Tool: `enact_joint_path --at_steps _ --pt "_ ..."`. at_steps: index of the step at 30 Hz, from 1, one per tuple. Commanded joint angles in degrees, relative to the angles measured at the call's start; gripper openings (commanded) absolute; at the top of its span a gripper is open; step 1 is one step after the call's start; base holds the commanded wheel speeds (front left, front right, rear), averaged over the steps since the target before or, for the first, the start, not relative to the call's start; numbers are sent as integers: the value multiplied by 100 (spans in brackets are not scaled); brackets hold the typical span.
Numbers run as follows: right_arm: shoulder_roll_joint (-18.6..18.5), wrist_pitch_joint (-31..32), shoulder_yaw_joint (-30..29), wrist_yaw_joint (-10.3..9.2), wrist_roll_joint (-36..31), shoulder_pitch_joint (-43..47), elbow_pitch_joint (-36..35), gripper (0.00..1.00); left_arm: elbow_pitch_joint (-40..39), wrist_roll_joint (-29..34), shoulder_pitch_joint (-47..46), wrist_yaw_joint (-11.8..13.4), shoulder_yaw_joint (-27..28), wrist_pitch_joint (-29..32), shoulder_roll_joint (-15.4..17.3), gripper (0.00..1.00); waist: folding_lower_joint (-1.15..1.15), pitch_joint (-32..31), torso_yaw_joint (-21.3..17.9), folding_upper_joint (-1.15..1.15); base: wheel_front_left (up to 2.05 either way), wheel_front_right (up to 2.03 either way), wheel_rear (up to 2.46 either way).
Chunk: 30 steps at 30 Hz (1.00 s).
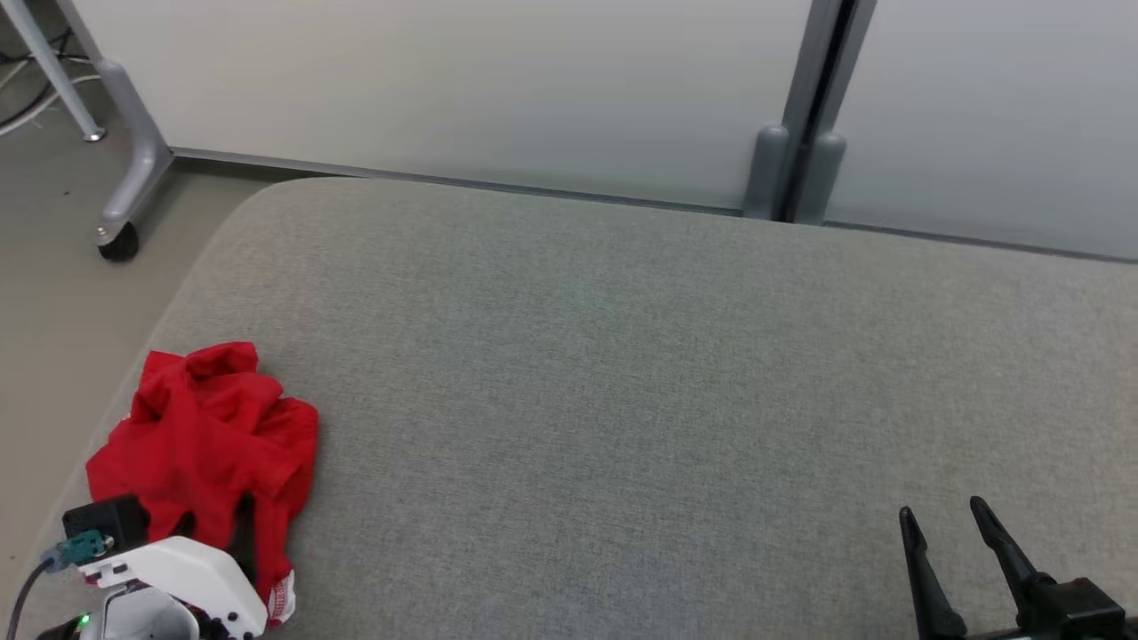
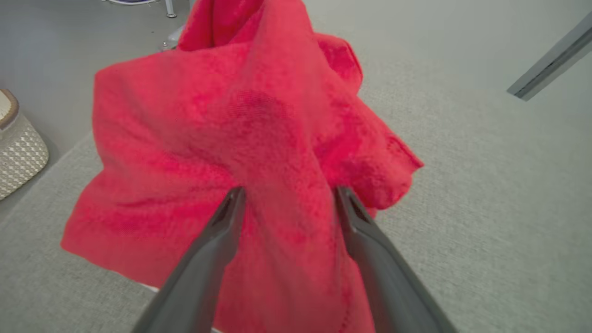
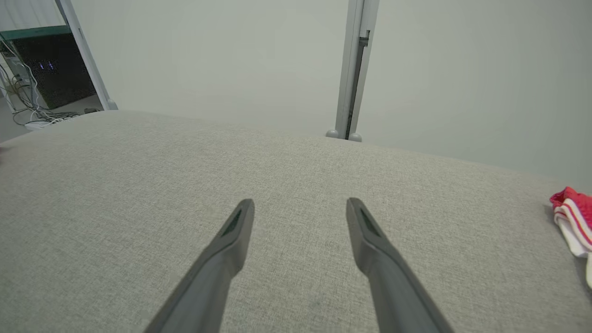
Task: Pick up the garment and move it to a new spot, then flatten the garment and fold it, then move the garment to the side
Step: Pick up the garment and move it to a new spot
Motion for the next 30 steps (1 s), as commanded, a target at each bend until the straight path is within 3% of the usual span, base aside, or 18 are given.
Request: enact_joint_path --at_steps 1,4,5,7,12,17,25,30 --pt "-29 -28 34 -2 -24 -123 20 100 335 18 -229 66 16 130 142 100 0 310 -310 0 0 0 0" --pt "-29 -28 51 -1 4 -207 51 100 822 -95 -487 29 88 133 230 100 0 418 -440 0 0 0 0" --pt "-30 -28 51 -2 18 -223 63 100 954 -122 -528 -10 78 128 260 48 0 432 -472 0 0 0 0" --pt "-29 -28 28 -1 43 -263 71 100 1148 -157 -620 -60 77 53 299 0 0 459 -514 0 0 0 0" --pt "-28 -28 -12 -2 50 -228 97 100 1262 -201 -716 -119 36 -204 297 0 0 395 -516 0 0 0 0" --pt "-29 -28 -8 -2 126 -168 141 100 704 -260 -753 -216 -193 -529 135 0 0 181 -454 0 0 0 0" --pt "-29 -27 155 -2 270 -73 225 100 -1582 -521 -240 -266 -1141 -112 -315 0 0 -231 -627 0 0 0 0" --pt "-30 -28 247 -2 304 -126 241 100 -3138 -1421 198 -267 -2042 442 -502 0 0 -272 -1005 0 0 0 0"
